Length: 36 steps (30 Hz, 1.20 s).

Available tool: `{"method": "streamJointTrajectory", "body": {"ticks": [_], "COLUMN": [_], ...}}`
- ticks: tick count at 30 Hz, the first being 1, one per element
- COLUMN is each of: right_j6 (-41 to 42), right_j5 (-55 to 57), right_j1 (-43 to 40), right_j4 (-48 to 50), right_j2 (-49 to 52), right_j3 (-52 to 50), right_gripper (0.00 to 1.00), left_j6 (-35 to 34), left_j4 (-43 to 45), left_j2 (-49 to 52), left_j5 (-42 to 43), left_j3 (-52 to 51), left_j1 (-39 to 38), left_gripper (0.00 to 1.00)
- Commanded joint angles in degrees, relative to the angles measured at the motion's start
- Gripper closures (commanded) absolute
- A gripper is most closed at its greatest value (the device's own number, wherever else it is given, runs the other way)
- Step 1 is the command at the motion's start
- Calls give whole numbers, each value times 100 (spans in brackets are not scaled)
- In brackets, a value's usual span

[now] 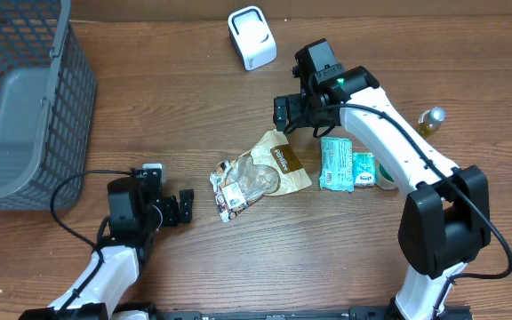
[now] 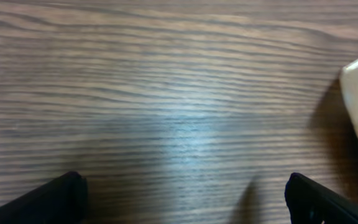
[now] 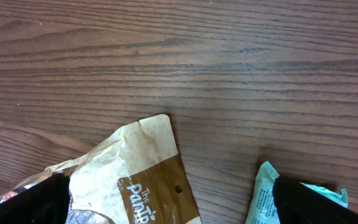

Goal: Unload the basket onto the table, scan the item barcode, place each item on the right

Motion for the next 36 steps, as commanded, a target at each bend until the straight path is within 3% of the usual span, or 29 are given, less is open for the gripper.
{"method": "streamJointTrajectory", "body": {"ticks": [1,9,17,30,36], "right_j6": [42,42,42,42,42], "right_j5": [55,55,55,55,55], "right_j1": [9,9,9,9,9], "right_j4": [22,22,22,22,22], "right_j2": [-24,-24,-24,-24,-24], "right_j3": [-17,-17,-17,-17,-17], "right_gripper": [0,0,0,0,0], "left_j6": [389,361,197,203,267], "left_j4": [387,1504,1390,-87,-1290], "left_j2": [-107,-494,-1067,-2603,-4140], "left_j5": [483,522,275,66,-151], "left_j3": [-398,-1259,-1517,-1517,-1517], "left_j1": [-50,-37,-37,-37,-39], "left_gripper": [0,0,0,0,0]}}
